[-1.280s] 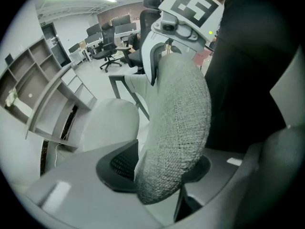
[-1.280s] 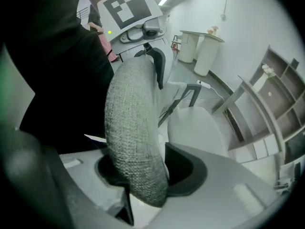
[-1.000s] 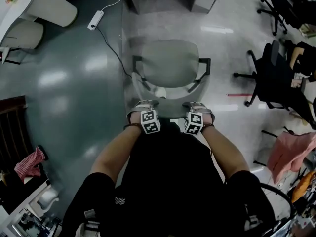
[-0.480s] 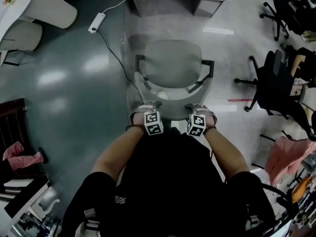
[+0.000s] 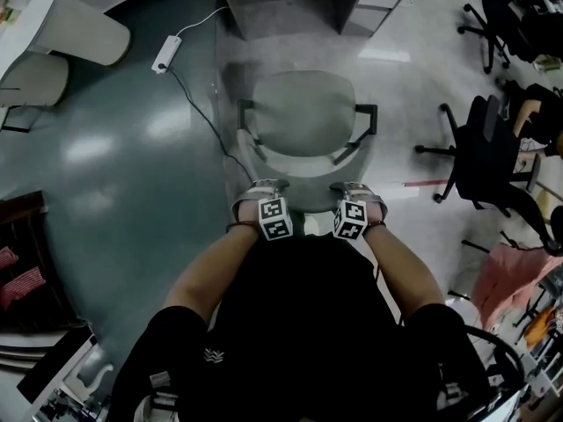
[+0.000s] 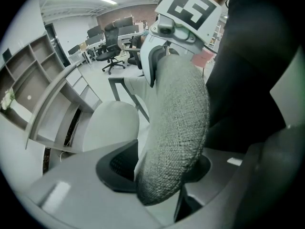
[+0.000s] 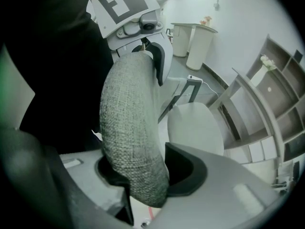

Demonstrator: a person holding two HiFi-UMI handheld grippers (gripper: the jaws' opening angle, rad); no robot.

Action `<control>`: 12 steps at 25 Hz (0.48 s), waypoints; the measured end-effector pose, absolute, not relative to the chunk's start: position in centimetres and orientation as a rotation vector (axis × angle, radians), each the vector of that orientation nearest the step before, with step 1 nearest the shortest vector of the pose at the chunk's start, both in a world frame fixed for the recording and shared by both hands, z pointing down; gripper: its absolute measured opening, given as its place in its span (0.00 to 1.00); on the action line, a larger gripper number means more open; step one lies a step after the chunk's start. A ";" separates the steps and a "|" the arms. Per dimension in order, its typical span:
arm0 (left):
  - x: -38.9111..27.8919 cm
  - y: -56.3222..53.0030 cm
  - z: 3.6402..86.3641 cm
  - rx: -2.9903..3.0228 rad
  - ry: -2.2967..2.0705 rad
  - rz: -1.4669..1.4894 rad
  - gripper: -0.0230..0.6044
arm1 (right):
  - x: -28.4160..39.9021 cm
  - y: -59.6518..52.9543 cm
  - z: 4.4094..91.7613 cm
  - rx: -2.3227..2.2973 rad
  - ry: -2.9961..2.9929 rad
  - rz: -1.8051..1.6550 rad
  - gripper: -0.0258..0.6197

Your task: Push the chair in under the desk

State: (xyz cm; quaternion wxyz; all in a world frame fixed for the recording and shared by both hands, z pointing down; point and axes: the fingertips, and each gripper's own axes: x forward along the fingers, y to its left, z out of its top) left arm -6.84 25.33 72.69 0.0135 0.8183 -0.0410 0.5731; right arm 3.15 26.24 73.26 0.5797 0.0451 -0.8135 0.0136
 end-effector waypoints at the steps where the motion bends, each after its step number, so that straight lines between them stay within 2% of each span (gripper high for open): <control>1: -6.9 24.7 72.7 2.550 -0.129 1.788 0.37 | 3.1 25.6 73.3 0.109 -1.900 0.035 0.30; 12: -7.6 18.3 71.2 2.612 -0.092 1.760 0.36 | 2.4 19.3 71.9 0.120 -1.883 0.040 0.30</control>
